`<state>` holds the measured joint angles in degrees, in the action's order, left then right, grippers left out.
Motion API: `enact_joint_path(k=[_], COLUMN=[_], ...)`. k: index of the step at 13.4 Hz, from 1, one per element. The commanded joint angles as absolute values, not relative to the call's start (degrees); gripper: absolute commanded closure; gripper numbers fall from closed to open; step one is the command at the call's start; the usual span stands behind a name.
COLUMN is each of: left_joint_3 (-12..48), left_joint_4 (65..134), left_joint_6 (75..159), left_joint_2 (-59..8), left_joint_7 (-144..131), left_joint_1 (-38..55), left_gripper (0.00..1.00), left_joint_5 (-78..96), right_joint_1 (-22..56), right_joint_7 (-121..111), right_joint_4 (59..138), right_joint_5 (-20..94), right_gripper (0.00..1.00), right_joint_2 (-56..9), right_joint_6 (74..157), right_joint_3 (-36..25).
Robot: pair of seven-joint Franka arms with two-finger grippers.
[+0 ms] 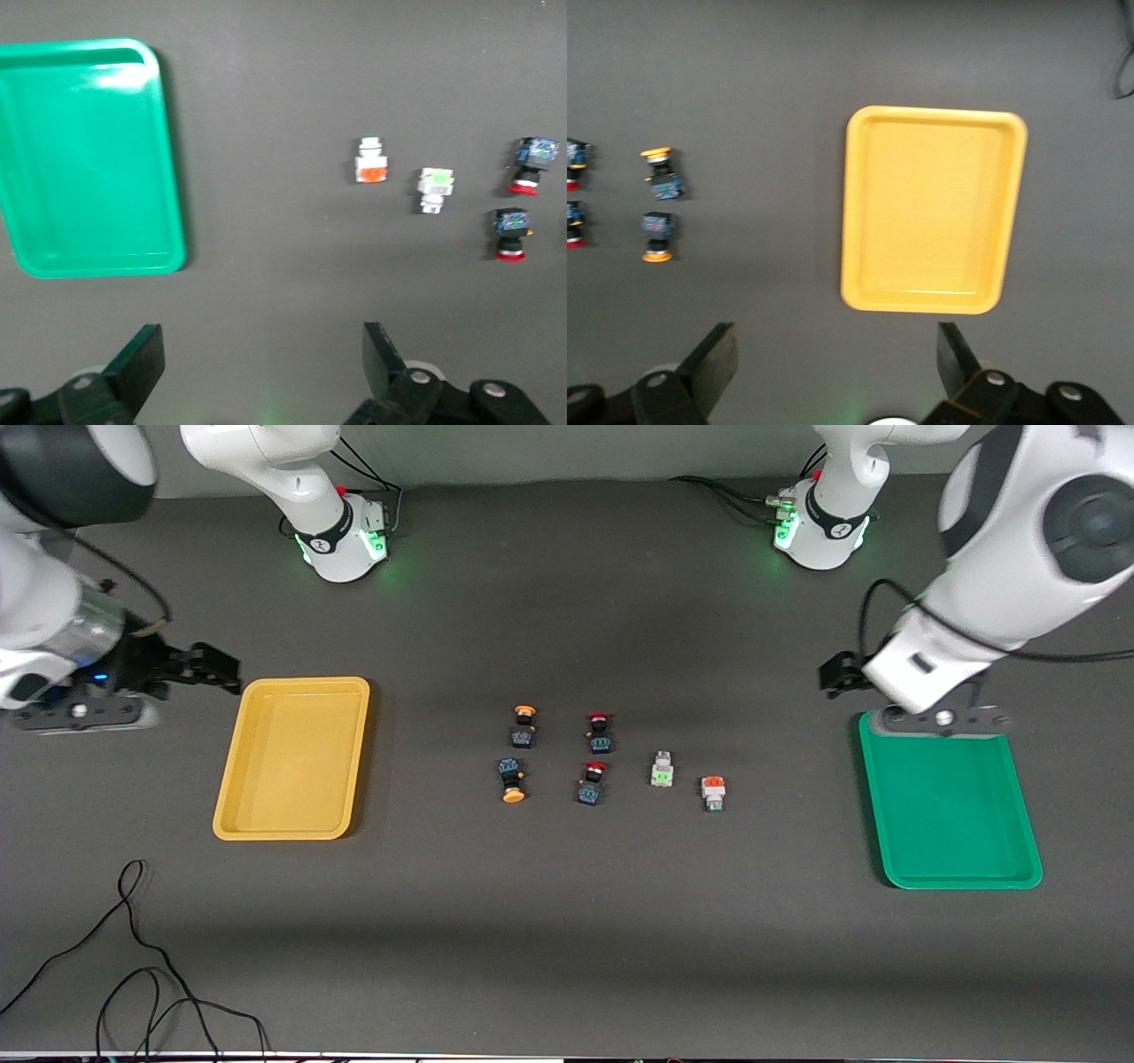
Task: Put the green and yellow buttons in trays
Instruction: 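Move the left gripper to the green buttons while the right gripper moves too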
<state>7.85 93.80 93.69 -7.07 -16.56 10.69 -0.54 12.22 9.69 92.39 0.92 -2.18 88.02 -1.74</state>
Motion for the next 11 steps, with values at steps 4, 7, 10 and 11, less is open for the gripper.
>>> enact_joint_path(k=[4,7,10,11], left_joint_3=[7.73,7.73,7.73,7.73], left_joint_4=[92.02,92.46,96.14,96.85], left_joint_6=[104.83,110.28,120.55,122.85], left_joint_2=[-19.94,-25.82,-31.01,-32.24], left_joint_7=[-21.44,-21.53,-21.53,-21.45], left_joint_1=[15.56,15.56,16.43,16.87], left_gripper=[0.0,0.0,0.0,0.0], left_joint_5=[-0.7,-0.7,-0.7,-0.53], right_joint_1=[28.18,37.59,43.57,44.2], right_joint_7=[32.39,41.56,48.23,49.03], right_joint_4=[97.98,101.77,102.13,102.48], right_joint_5=[2.81,2.81,2.73,2.72], right_gripper=[0.0,0.0,0.0,0.0], right_joint_2=[-2.81,-4.04,-6.41,-6.68], right_joint_6=[96.92,102.73,105.63,106.34], right_joint_3=[-2.11,-2.11,-2.11,-2.11])
